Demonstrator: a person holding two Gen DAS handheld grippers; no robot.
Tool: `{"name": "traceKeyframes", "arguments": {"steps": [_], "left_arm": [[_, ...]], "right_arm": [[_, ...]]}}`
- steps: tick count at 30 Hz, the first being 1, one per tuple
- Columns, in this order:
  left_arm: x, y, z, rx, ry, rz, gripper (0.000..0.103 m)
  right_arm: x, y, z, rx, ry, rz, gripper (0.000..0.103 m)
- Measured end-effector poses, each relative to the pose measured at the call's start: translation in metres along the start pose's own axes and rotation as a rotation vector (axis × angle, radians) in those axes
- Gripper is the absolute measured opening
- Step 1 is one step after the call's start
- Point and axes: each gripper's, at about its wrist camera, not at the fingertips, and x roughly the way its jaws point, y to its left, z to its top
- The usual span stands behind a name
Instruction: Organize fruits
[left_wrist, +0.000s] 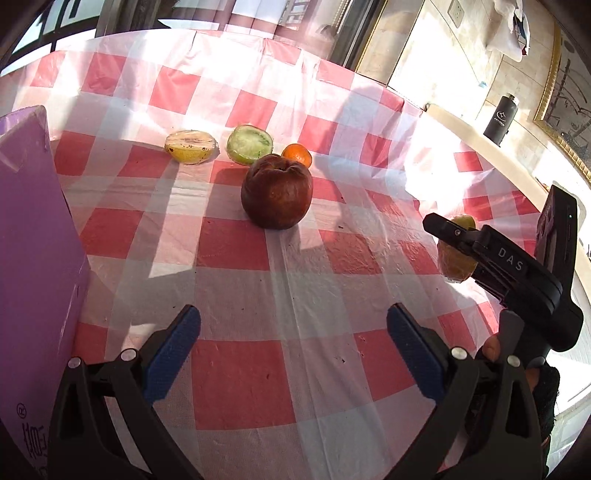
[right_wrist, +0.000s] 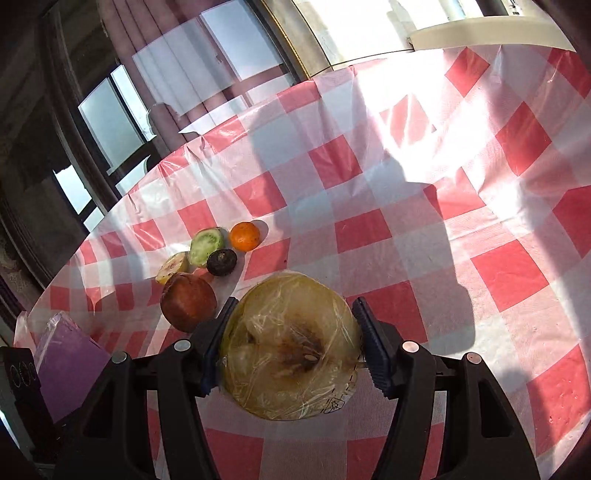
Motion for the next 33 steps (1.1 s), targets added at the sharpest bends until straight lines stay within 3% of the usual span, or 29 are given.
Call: {"name": "traceKeyframes", "arguments": {"steps": [6, 10, 13, 15, 20, 28, 33], "left_arm": [[0.059, 0.001, 0.051, -0.077, 0.031, 0.112, 0.101], [0.091, -0.008, 0.076, -0.04, 0.056, 0.183, 0.099], [0.106, -0.018, 0.082, 0.027, 0.093, 0.256, 0.087], [0.106, -0.021, 0.082, 0.063, 0.082, 0.285, 0.067], [0.084, -0.017, 0.066, 0.054, 0.056, 0.244, 0.063], [-0.007, -0.003, -0.003, -0.002, -0.021, 0.145, 0.063], [-0.033, 0.012, -0.029, -0.068, -0.05, 0.091, 0.063]], "right_arm": [[-0.001, -0.005, -0.001, 0.024, 0.002, 0.02, 0.062], [0.0, -0.003, -0.002, 0.016, 0.005, 0.022, 0.062], [0.002, -0.004, -0.002, 0.015, 0.01, 0.02, 0.062], [0.002, -0.006, -0.002, 0.023, 0.01, 0.024, 0.062], [0.001, -0.005, -0.003, 0.018, 0.01, 0.027, 0.062], [0.001, -0.003, -0.004, 0.006, 0.015, 0.027, 0.062], [0.002, -0.002, -0.004, -0.001, 0.016, 0.024, 0.062]]}}
